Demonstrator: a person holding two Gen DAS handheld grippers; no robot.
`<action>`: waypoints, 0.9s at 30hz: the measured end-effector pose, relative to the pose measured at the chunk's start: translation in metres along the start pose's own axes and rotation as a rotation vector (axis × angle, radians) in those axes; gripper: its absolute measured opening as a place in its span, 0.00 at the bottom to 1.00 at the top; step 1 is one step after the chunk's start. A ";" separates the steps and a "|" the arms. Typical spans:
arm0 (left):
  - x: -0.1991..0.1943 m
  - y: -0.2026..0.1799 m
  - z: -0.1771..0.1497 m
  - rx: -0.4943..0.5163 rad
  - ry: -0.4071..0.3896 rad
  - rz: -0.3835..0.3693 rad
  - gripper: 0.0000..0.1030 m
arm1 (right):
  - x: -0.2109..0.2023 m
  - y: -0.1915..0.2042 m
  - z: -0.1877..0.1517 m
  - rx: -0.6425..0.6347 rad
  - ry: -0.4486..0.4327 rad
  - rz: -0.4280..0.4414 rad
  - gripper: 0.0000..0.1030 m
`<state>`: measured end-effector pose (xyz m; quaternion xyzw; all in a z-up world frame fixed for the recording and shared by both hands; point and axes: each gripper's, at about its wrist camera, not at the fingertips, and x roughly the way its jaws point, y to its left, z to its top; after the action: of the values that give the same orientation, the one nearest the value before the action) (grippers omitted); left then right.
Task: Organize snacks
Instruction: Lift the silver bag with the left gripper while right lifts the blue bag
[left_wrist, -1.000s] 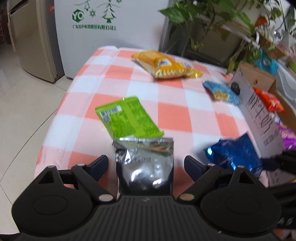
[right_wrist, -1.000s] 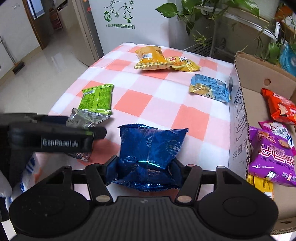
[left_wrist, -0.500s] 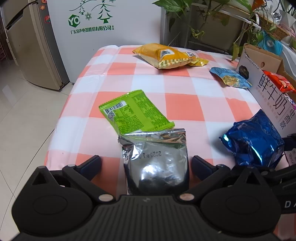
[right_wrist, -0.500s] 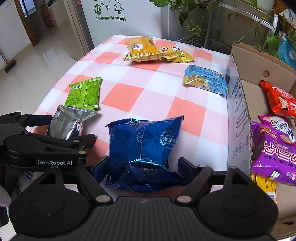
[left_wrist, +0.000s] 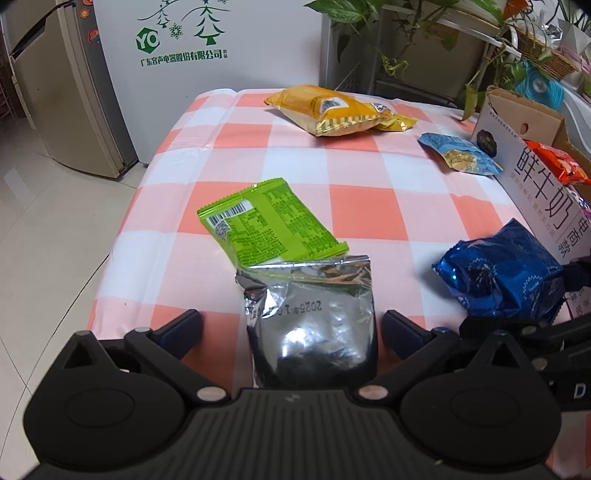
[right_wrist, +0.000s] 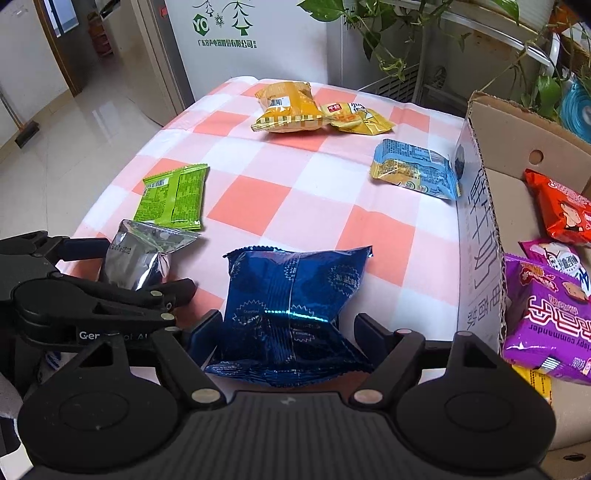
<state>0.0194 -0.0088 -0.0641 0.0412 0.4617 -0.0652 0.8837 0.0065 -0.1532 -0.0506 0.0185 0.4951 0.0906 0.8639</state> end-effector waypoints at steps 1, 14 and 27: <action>0.000 0.000 0.000 -0.001 0.000 -0.001 1.00 | 0.000 0.000 0.000 0.000 0.000 0.002 0.78; -0.014 -0.009 -0.004 0.017 -0.057 -0.023 0.58 | -0.008 -0.002 -0.001 0.007 -0.036 0.016 0.65; -0.036 -0.013 -0.012 -0.012 -0.115 -0.023 0.58 | -0.022 0.001 0.004 -0.016 -0.091 0.009 0.65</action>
<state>-0.0126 -0.0169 -0.0420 0.0266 0.4112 -0.0750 0.9081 -0.0014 -0.1555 -0.0296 0.0178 0.4544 0.0976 0.8852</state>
